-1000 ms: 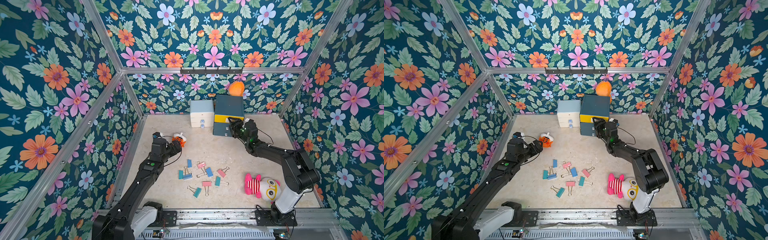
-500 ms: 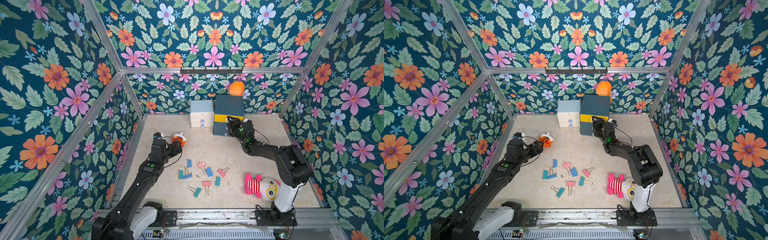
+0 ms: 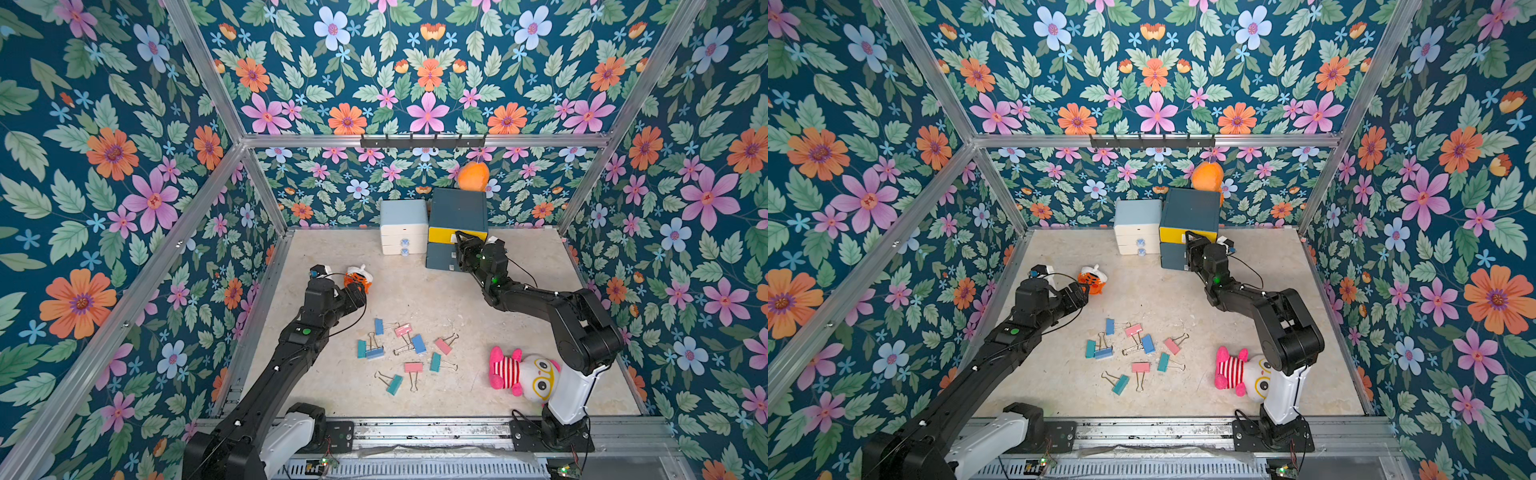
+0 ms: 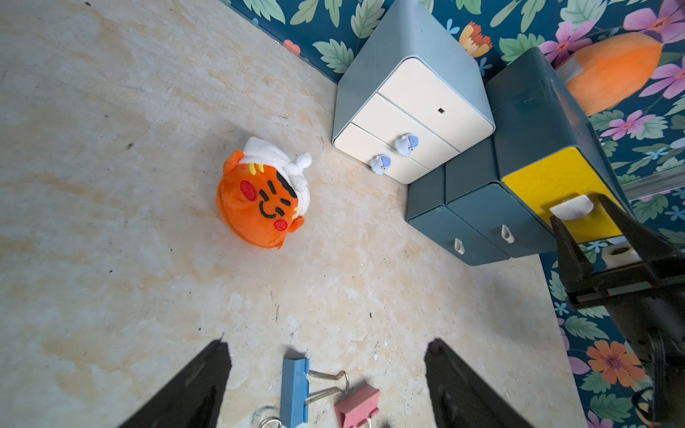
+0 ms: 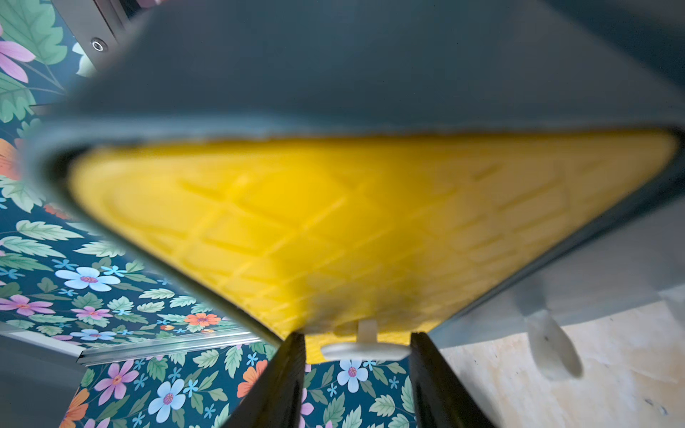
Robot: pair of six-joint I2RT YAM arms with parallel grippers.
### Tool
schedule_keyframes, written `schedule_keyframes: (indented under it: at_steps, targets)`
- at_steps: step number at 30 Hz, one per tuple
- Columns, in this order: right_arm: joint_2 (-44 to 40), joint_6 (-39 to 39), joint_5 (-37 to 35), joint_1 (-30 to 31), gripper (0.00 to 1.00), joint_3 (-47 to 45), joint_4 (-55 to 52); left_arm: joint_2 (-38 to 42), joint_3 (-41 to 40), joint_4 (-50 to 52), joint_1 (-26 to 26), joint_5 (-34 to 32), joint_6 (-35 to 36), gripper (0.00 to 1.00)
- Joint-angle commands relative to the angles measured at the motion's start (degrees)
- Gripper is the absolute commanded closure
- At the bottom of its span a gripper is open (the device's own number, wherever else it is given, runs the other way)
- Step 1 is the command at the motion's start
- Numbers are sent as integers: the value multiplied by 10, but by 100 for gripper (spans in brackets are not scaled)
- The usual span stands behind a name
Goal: Put the binder clips in the drawer according to color
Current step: Open the drawer in the storage box.
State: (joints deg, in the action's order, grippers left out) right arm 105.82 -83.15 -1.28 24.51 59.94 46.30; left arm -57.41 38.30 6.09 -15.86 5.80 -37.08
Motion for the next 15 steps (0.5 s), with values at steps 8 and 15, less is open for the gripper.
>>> schedule_keyframes:
  at_steps: [8, 15]
  targets:
    - [1, -17, -49, 6, 59, 14, -13, -1, 3, -6, -1, -4, 2, 14]
    - [-2, -22, -58, 10, 70, 10, -19, -2, 5, -5, -1, -7, 3, 14]
